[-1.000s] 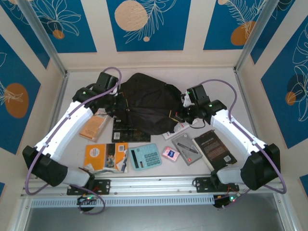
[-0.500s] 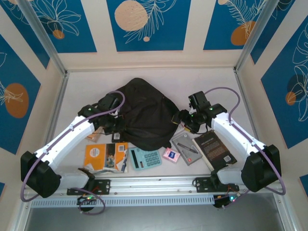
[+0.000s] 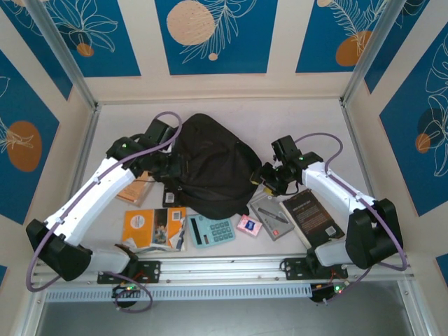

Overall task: Pack the student bag
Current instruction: Unzip the student bag at the center of the table.

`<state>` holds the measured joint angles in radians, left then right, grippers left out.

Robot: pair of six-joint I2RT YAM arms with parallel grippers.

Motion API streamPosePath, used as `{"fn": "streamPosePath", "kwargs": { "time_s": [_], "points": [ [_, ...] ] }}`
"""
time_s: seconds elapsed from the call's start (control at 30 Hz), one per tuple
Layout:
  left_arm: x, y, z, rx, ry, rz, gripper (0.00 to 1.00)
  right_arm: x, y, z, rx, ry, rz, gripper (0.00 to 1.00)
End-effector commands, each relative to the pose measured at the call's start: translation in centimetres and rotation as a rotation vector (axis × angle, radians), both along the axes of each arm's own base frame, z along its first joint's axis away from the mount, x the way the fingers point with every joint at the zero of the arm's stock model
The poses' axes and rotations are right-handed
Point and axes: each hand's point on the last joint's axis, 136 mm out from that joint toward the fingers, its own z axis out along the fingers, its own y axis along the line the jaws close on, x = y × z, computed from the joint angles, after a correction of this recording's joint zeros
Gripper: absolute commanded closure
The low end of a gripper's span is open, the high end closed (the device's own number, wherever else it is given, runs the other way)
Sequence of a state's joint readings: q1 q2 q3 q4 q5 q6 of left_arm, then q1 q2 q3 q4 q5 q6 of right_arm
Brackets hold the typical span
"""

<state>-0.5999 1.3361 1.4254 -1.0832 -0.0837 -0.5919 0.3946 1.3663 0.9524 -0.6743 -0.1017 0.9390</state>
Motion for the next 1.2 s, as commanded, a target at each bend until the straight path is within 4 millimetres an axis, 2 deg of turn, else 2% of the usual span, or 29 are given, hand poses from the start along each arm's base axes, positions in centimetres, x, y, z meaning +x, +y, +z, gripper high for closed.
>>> {"fn": "streamPosePath", "kwargs": {
  "time_s": [0.0, 0.17, 0.27, 0.4, 0.47, 0.67, 0.93, 1.03, 1.07, 1.17],
  "points": [
    [0.8, -1.4, 0.5, 0.124, -0.053, -0.153, 0.45, -0.4, -0.3, 1.1, 0.015, -0.03, 0.009, 0.48],
    [3.6, -6.7, -0.9, 0.133, -0.073, -0.348, 0.4, -0.9, -0.7, 2.0, 0.014, -0.056, 0.024, 0.47],
    [5.8, -8.4, -1.2, 0.224, -0.112, -0.417, 0.38, -1.4, -1.1, 2.5, 0.008, -0.059, 0.03, 0.47],
    [8.3, -8.9, -1.9, 0.374, -0.15, -0.452, 0.38, -2.3, -1.7, 2.9, -0.013, -0.051, 0.032, 0.46],
    [8.8, -9.4, -2.7, 0.404, -0.148, -0.476, 0.38, -2.7, -2.1, 2.9, -0.017, -0.045, 0.024, 0.46],
    [9.5, -10.6, -5.6, 0.427, -0.111, -0.505, 0.41, -3.4, -2.8, 3.3, -0.025, -0.038, 0.015, 0.46],
    [10.6, -11.5, -7.7, 0.459, -0.094, -0.526, 0.42, -3.6, -3.0, 3.3, -0.012, -0.032, 0.016, 0.46],
    [11.2, -11.4, -8.2, 0.495, -0.094, -0.527, 0.5, -3.5, -2.8, 3.3, -0.004, -0.029, 0.013, 0.46],
    [11.4, -11.3, -8.4, 0.506, -0.092, -0.525, 0.59, -3.4, -2.8, 3.3, 0.0, -0.031, 0.013, 0.46],
    [11.7, -11.4, -8.2, 0.506, -0.097, -0.524, 0.98, -3.1, -2.5, 3.6, 0.014, -0.041, 0.02, 0.49]
  ]
}}
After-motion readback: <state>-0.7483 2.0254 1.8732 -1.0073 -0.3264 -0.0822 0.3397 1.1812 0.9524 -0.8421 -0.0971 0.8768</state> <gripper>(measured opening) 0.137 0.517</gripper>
